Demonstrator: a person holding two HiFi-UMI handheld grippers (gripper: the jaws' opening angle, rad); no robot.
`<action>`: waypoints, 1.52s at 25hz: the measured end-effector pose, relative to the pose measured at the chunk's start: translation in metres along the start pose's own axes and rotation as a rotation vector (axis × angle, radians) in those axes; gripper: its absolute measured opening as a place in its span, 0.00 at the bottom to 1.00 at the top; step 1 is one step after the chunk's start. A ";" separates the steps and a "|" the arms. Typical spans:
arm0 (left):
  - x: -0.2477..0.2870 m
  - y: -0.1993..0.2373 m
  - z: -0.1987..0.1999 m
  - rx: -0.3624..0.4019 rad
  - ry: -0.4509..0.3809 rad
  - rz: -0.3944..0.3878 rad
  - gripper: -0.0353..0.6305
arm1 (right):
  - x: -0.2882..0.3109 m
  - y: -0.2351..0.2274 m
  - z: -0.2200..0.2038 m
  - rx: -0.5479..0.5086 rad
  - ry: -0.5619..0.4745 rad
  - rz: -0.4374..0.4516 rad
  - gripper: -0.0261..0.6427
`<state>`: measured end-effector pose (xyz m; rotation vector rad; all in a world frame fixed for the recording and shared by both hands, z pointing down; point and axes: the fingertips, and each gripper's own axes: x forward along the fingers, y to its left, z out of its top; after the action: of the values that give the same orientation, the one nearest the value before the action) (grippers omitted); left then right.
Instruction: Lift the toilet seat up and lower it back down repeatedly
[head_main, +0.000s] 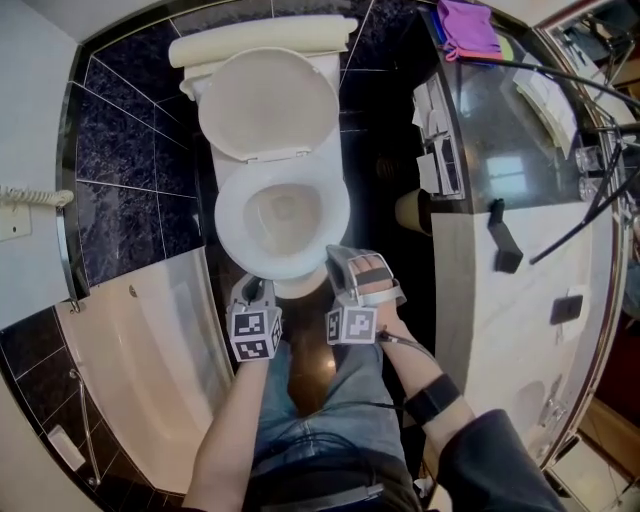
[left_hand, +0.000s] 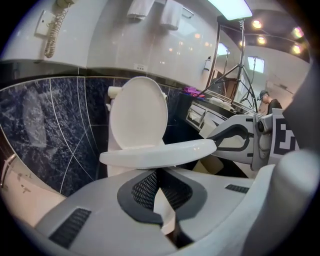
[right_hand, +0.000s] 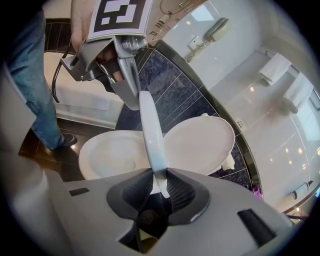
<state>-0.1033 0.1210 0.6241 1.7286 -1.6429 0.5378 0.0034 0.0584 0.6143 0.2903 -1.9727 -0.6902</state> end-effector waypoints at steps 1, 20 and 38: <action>0.001 0.001 -0.008 -0.002 0.004 0.006 0.05 | -0.002 0.006 -0.002 0.003 0.003 0.006 0.19; 0.050 -0.007 -0.170 0.060 0.109 -0.018 0.05 | 0.026 0.093 -0.067 0.213 0.076 -0.036 0.07; 0.089 0.015 -0.273 0.102 0.271 -0.049 0.05 | 0.067 0.115 -0.072 0.310 0.113 -0.077 0.07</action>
<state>-0.0649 0.2543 0.8761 1.6797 -1.4002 0.8061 0.0435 0.0951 0.7559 0.5824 -1.9643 -0.4037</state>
